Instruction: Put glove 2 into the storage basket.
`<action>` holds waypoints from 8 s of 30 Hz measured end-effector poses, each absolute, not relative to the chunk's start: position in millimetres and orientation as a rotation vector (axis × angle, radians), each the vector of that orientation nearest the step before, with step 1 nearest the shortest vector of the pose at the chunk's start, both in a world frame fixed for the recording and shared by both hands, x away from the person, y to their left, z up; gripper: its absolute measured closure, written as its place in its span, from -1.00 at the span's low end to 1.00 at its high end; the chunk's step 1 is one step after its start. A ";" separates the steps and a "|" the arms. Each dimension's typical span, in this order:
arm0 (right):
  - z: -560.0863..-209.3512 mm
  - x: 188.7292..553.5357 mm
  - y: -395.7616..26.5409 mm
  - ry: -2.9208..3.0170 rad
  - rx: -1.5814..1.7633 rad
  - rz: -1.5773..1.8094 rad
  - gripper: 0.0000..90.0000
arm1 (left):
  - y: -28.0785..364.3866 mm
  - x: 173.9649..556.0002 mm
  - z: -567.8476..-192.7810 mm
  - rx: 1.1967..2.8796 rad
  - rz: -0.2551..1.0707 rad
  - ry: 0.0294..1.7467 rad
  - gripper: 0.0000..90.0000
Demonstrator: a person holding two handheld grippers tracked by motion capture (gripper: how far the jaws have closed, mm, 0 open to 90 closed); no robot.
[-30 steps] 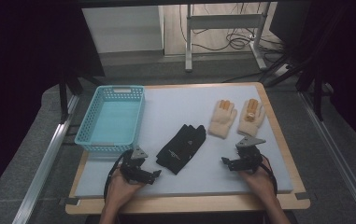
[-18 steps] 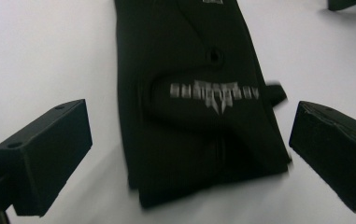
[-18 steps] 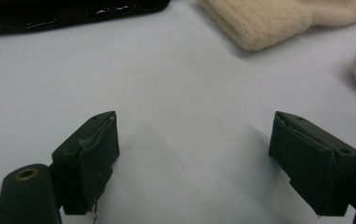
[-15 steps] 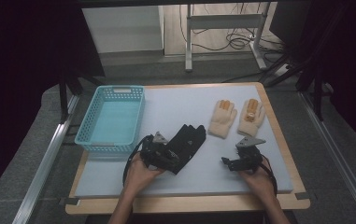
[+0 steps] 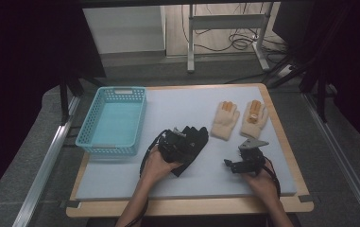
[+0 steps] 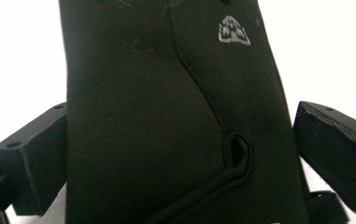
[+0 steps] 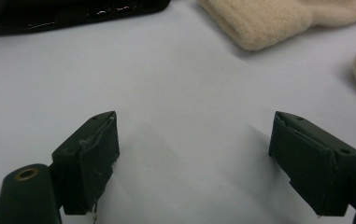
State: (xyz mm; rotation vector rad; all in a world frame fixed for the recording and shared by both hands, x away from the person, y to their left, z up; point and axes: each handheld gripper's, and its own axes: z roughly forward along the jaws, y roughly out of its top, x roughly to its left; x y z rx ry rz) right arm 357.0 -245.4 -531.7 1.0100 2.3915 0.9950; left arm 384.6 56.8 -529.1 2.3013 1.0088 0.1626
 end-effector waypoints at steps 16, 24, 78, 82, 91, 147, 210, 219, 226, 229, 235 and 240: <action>-531.7 357.0 -245.2 2.391 1.009 0.994 -0.65 | 43.3 370.6 -531.5 2.363 0.260 0.997 -1.00; -531.8 356.8 -245.1 2.391 1.009 0.993 -0.65 | 48.7 368.8 -525.0 2.337 0.286 1.051 -0.45; -531.7 356.9 -245.5 2.391 1.006 0.994 -0.65 | 223.1 427.2 -431.9 2.128 0.567 1.475 0.31; -531.7 356.9 -245.5 2.391 1.006 0.993 -0.65 | 246.4 431.9 -434.4 2.119 0.580 1.538 0.31; -531.7 356.9 -245.4 2.391 1.007 0.994 -0.65 | 289.7 445.5 -444.6 2.066 0.556 1.665 0.29; -531.8 356.9 -245.4 2.390 1.006 0.995 -0.65 | 314.4 455.7 -471.1 2.026 0.327 1.606 -0.92; -531.8 356.5 -245.1 2.388 1.006 0.993 -0.65 | 114.9 321.3 -534.4 2.165 0.333 0.929 -1.00; -531.8 356.8 -245.3 2.390 1.007 0.995 -0.65 | 115.6 316.9 -546.9 2.199 0.351 0.983 -1.00; -531.8 357.2 -245.7 2.392 1.010 0.995 -0.65 | 115.7 317.1 -547.8 2.192 0.347 0.997 -1.00; -531.7 357.2 -245.7 2.392 1.011 0.994 -0.65 | 115.8 317.0 -547.9 2.192 0.348 0.996 -1.00; -530.8 358.2 -245.7 2.379 1.042 0.996 -0.64 | 115.8 317.0 -548.0 2.192 0.348 0.996 -1.00; -524.2 368.0 -247.3 2.351 1.088 1.037 -0.64 | 115.8 317.0 -548.1 2.192 0.348 0.996 -1.00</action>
